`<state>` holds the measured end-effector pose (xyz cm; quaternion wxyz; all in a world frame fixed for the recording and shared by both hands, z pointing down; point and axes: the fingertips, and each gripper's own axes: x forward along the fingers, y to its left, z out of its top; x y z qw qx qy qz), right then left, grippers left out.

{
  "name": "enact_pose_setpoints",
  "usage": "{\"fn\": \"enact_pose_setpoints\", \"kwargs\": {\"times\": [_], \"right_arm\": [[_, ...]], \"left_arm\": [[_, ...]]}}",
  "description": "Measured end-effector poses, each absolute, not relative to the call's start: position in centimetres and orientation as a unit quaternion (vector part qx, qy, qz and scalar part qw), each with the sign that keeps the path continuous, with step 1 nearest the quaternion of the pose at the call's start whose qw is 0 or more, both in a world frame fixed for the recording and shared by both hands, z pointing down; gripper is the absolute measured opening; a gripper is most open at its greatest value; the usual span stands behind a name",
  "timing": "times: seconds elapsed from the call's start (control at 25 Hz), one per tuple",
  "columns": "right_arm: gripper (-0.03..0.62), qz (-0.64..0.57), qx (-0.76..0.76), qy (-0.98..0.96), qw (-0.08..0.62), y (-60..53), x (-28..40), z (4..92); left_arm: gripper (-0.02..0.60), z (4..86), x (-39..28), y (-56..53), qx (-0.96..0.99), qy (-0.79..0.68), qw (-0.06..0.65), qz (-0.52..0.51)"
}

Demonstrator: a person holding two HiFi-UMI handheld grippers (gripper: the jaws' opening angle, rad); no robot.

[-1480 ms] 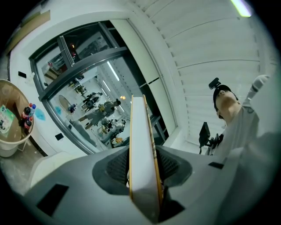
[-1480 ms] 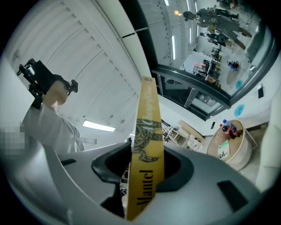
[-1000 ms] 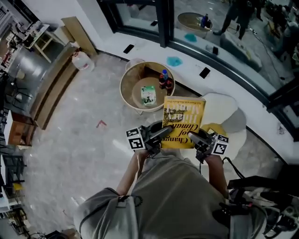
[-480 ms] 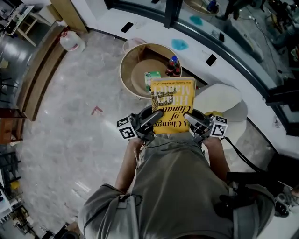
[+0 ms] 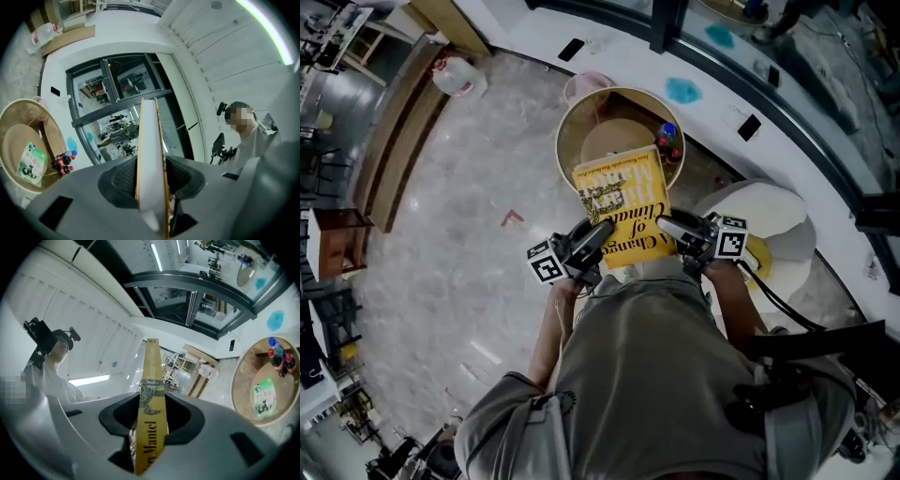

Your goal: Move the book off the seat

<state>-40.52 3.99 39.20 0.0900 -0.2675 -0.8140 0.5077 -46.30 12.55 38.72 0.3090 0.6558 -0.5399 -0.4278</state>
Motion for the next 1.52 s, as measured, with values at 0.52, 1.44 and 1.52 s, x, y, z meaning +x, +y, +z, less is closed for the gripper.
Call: {"fn": "enact_pose_setpoints", "kwargs": {"times": [0.52,1.44,1.52], "right_arm": [[0.15,0.657,-0.222,-0.709,0.13,-1.1,-48.4,54.2],[0.154,0.678,-0.009,-0.708,0.197,-4.2,-54.4,93.0],[0.179,0.626,0.018,-0.741,0.244,-4.3,-54.1,94.6]], "left_arm": [[0.166,52.0,-55.2,12.4,0.435,-0.543,0.424,-0.579],[0.104,93.3,-62.9,5.6,0.383,-0.586,0.57,-0.43],[0.104,94.1,-62.7,5.4,0.376,-0.591,0.572,-0.428]]}}
